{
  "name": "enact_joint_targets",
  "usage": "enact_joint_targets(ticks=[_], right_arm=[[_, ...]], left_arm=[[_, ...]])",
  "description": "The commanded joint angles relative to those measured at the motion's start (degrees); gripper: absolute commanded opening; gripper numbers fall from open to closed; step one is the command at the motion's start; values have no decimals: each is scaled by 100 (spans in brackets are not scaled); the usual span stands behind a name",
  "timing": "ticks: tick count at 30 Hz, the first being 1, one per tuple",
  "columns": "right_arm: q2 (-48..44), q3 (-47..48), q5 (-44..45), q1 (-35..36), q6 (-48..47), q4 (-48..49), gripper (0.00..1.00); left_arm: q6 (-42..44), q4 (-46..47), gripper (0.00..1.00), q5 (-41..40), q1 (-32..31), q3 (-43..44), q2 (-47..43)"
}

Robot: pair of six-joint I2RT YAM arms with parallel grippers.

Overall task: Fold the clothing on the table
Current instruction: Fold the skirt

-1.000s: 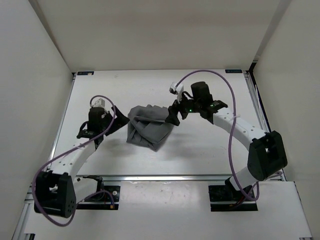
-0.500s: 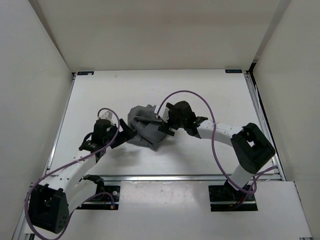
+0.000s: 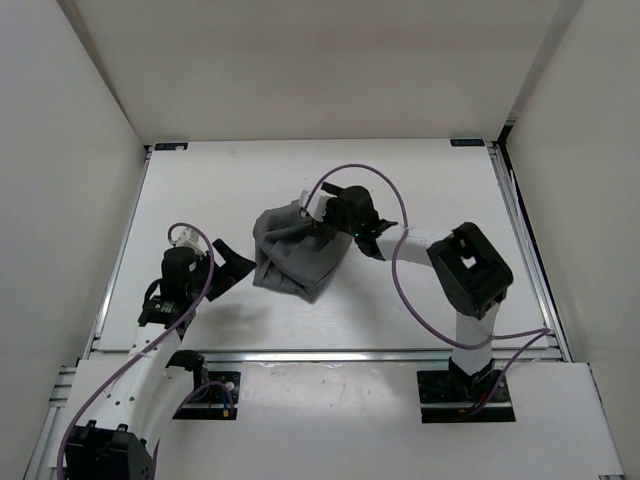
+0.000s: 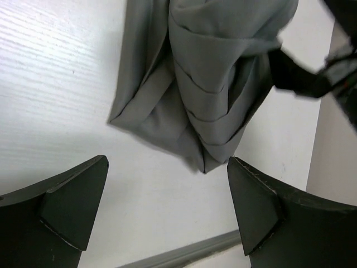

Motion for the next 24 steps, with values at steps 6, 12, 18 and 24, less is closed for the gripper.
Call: enact_joint_targets(ticks=[6, 12, 18, 24], right_arm=[[761, 2086, -892, 788, 993, 940, 91], [463, 2379, -807, 570, 1995, -606, 98], [-678, 1573, -1999, -371, 3332, -2005, 99], [-1698, 280, -1886, -582, 3429, -2209, 99]], left_arm=[[678, -851, 99, 776, 542, 344, -43], [644, -308, 99, 795, 499, 309, 325], [521, 851, 99, 760, 226, 317, 852], [-215, 2425, 99, 366, -468, 502, 1231]])
